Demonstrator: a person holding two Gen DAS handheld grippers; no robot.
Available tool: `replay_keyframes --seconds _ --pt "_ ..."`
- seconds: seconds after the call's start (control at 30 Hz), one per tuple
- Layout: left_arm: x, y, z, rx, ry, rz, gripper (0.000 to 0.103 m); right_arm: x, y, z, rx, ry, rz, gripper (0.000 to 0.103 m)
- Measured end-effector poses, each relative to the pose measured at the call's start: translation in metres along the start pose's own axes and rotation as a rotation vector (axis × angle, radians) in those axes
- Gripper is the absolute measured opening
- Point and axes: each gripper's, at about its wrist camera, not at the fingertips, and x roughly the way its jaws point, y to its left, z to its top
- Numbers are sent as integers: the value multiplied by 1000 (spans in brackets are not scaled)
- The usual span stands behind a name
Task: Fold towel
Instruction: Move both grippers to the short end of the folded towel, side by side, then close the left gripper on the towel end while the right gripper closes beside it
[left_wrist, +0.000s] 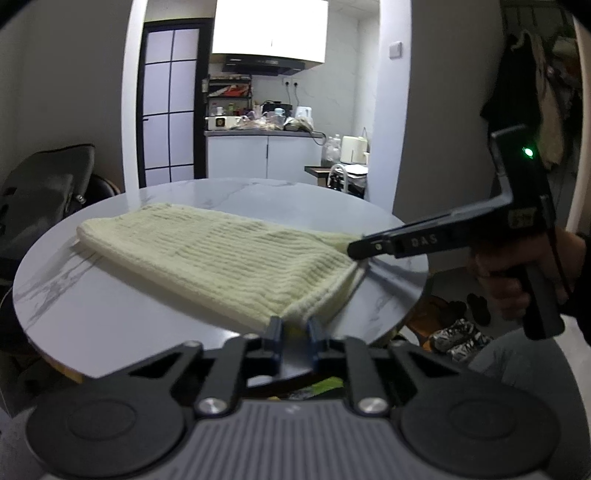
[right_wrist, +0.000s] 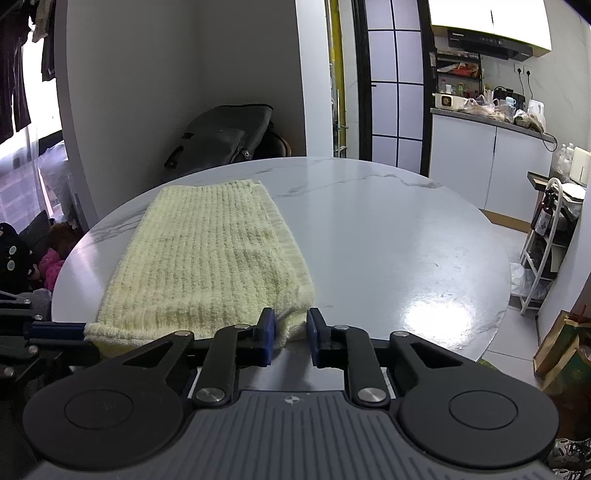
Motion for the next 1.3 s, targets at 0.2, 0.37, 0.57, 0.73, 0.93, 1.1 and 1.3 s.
replay_keyframes --seconds 0.2,0.37,0.57,0.73,0.93,1.1,1.3 --pt "-3 -3 1 7 -2 -3 5 -8 2 0 4 -6 12 10" --pt "-8 0 1 7 -9 -8 4 -15 4 0 9 -17 21 7" --pt "-20 -1 6 4 -34 -13 4 -23 2 1 24 -34 36 6" --pt "-29 -1 10 2 -46 -16 4 -31 2 2 29 -54 45 6" --pt "-32 -1 12 7 -40 -25 2 -27 0 -1 39 -37 36 6" --pt "-28 1 7 -2 -18 -27 2 -23 3 -6 33 -8 20 8" --pt "-25 2 1 1 3 -28 2 -22 6 -7 23 -1 -39 38"
